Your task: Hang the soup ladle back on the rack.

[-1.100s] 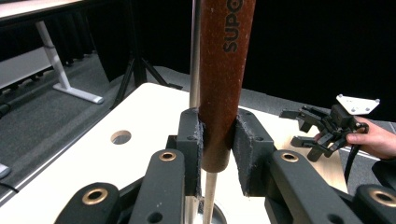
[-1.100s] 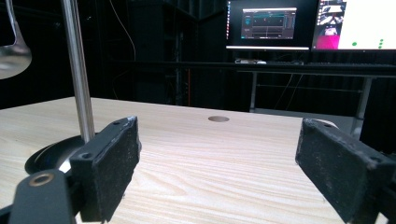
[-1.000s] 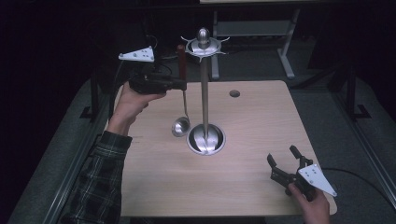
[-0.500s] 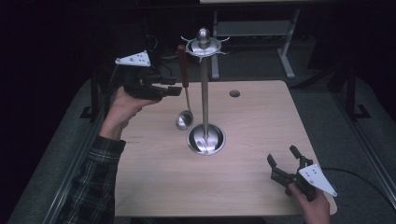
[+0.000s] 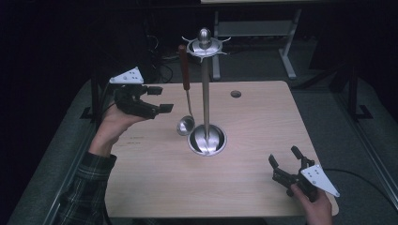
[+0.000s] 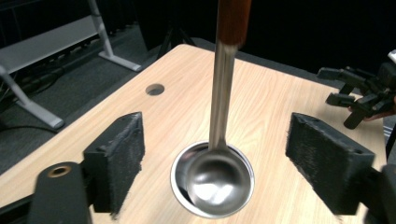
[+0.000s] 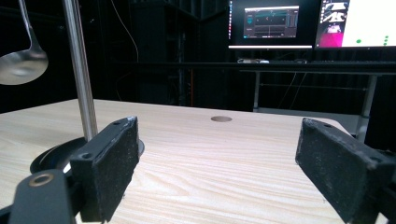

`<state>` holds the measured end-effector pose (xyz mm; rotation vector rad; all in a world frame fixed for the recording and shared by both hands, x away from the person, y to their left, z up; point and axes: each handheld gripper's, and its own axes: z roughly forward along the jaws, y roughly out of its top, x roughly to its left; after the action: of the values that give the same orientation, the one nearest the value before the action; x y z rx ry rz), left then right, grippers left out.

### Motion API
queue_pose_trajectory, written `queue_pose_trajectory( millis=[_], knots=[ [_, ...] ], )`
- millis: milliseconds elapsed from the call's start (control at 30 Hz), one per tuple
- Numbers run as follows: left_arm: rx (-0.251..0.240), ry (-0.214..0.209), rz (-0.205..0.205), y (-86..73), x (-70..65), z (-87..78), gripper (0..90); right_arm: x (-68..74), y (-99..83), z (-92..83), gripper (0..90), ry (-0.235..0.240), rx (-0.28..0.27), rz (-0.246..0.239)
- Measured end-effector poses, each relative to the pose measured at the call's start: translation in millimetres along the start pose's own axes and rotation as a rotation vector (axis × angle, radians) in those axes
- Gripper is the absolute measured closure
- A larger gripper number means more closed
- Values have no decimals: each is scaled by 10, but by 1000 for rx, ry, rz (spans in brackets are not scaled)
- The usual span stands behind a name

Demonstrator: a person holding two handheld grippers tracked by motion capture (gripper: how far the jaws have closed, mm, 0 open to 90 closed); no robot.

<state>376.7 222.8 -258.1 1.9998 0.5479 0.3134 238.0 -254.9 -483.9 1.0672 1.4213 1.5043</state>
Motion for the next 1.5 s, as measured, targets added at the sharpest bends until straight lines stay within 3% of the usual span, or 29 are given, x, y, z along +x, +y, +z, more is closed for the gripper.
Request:
queue_pose_trajectory(
  millis=[367,767,1500],
  knots=[
    [50,78,-47,-462,-70,-40,141,8,0,1,130,-4,4,-4],
    [70,166,-60,-884,-163,-143,130,13,0,7,130,-5,7,-12],
    [121,248,-137,-1801,-320,-245,132,14,0,8,130,-7,6,-14]
  ],
)
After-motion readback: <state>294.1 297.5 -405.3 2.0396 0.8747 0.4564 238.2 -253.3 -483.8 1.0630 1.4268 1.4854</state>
